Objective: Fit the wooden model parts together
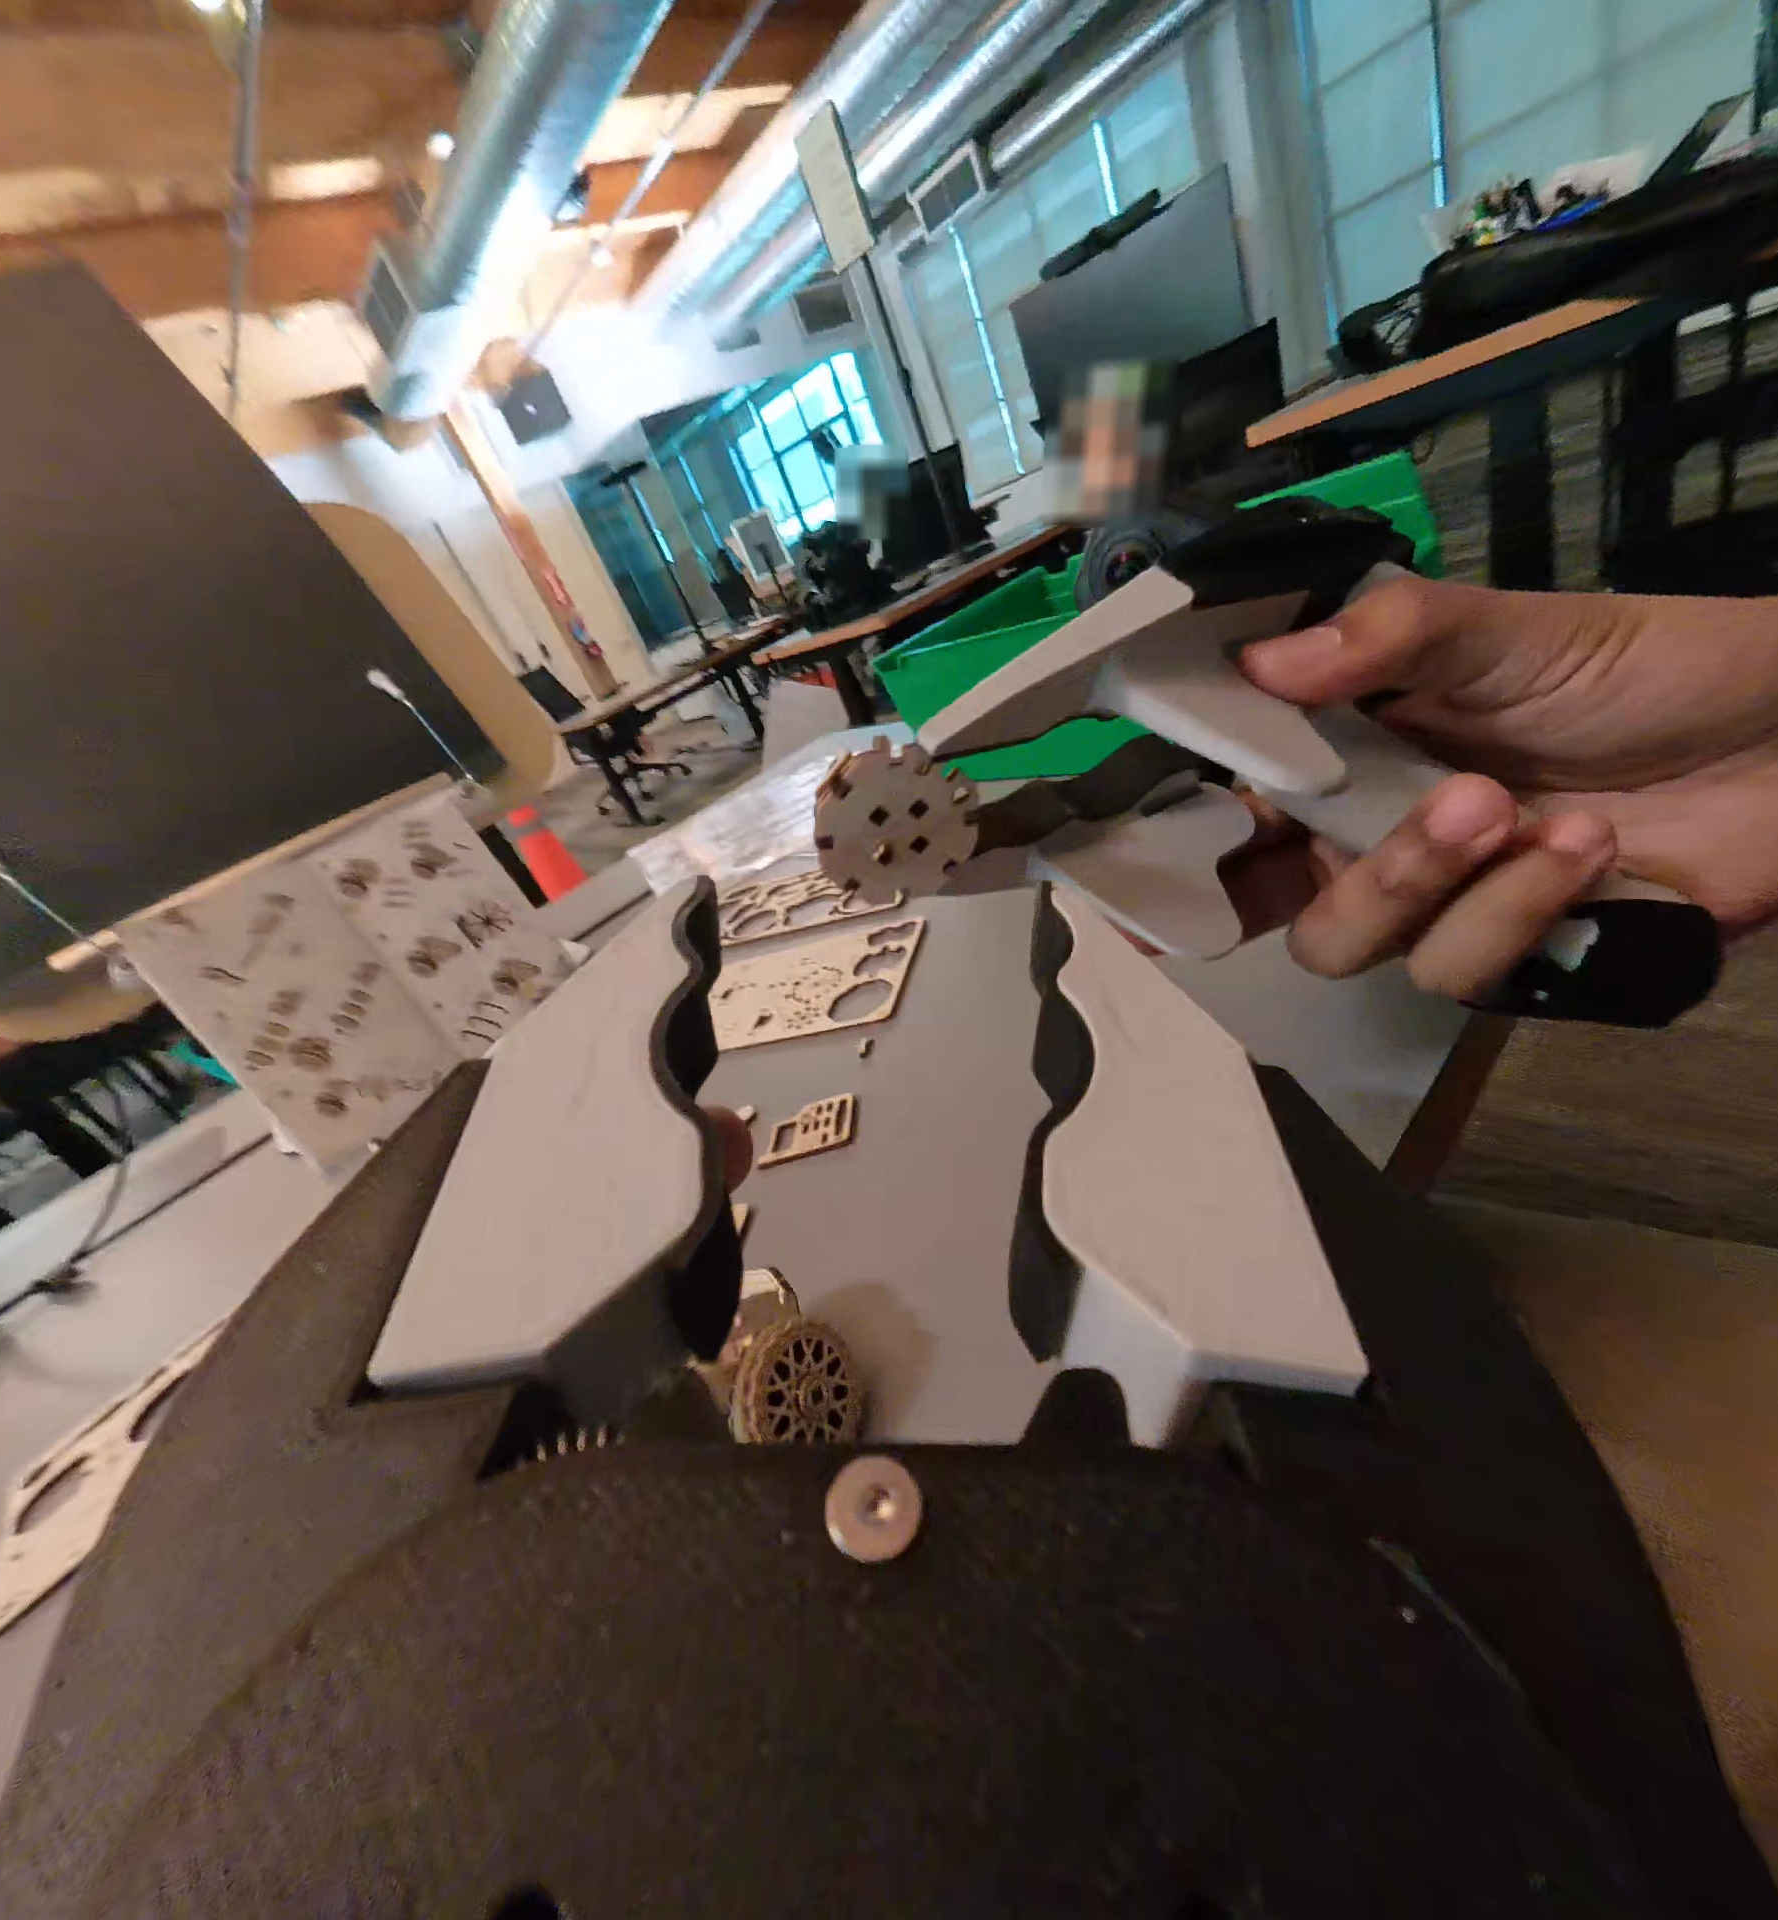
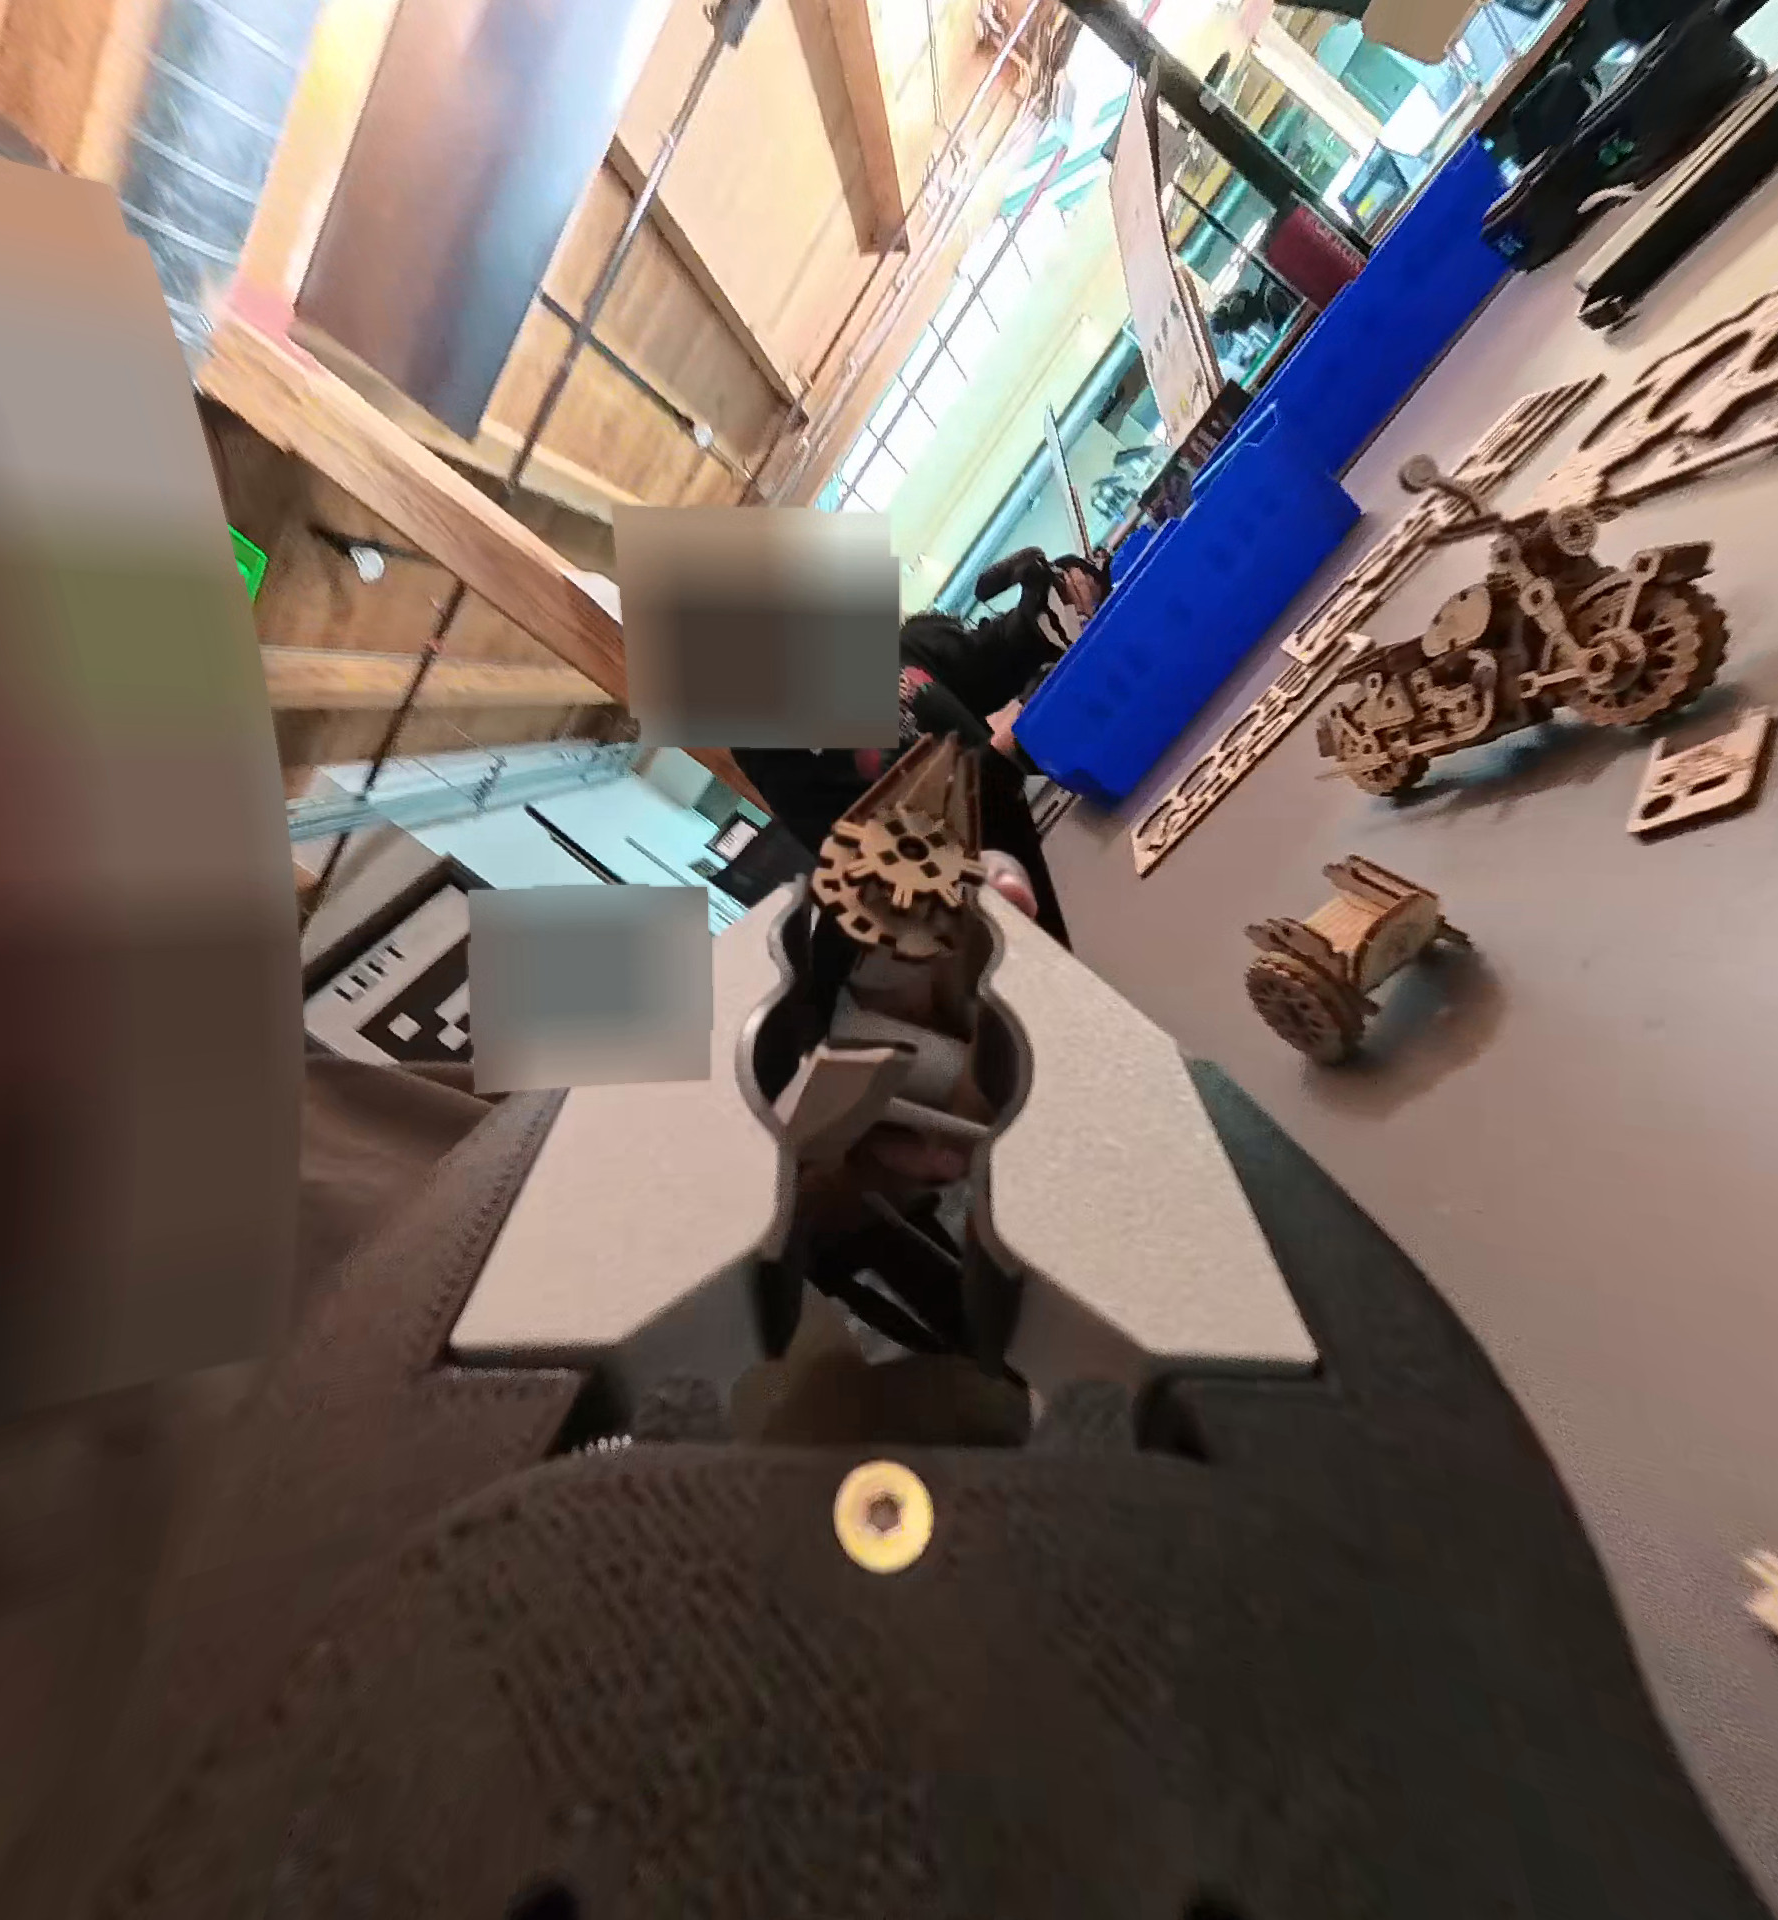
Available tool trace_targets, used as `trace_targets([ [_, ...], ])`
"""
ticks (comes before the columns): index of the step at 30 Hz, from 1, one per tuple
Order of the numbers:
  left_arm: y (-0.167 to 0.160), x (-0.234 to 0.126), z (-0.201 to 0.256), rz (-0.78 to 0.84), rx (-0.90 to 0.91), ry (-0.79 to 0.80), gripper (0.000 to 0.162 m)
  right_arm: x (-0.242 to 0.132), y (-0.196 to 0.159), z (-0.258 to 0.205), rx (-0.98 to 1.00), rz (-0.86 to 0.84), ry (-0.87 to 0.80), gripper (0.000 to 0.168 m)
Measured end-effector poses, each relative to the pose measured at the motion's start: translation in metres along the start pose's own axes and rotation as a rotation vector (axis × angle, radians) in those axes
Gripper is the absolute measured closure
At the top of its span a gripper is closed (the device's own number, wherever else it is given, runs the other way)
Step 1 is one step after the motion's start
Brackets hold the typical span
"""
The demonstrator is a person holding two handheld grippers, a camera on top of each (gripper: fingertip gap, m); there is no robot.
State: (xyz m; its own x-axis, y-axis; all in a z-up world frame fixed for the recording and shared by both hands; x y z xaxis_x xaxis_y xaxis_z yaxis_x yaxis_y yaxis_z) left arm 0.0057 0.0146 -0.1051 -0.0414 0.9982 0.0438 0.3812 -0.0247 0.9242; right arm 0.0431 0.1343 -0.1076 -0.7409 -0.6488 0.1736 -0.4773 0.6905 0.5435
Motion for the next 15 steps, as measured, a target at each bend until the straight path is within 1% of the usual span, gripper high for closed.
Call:
trace_targets([
  [2,0.002,0.0,0.004,0.0,0.032,0.022,0.105,0.004,-0.004,0.0,0.04,0.014,-0.001,0.142],
  [5,0.003,0.001,0.005,-0.01,0.031,0.052,0.105,0.011,-0.013,0.001,0.072,0.015,-0.011,0.142],
  [7,0.003,0.001,0.003,-0.013,0.024,0.065,0.112,0.014,-0.017,0.0,0.09,0.022,-0.009,0.142],
  [9,0.003,0.0,0.001,-0.008,0.024,0.068,0.124,0.015,-0.018,0.0,0.102,0.029,-0.01,0.142],
  [12,0.003,-0.001,0.002,-0.002,0.03,0.052,0.13,0.016,-0.02,0.0,0.115,0.028,-0.009,0.142],
  [15,0.003,-0.002,0.001,0.001,0.034,0.057,0.13,0.016,-0.019,0.0,0.121,0.023,-0.007,0.141],
])
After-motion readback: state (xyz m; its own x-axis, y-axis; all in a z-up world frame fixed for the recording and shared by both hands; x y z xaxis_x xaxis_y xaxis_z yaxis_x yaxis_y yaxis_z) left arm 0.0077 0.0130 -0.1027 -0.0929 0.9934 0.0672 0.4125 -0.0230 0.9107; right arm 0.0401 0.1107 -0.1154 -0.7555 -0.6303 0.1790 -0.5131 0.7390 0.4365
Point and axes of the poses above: each gripper's, where its closed fingertips meet, x out along the fingers, y out of its top, z = x × y across the jaws, the point moved 7 cm from there along -x, back along the fingers, and after that the axes turned 6 degrees about -y, right-handed, at the moved point
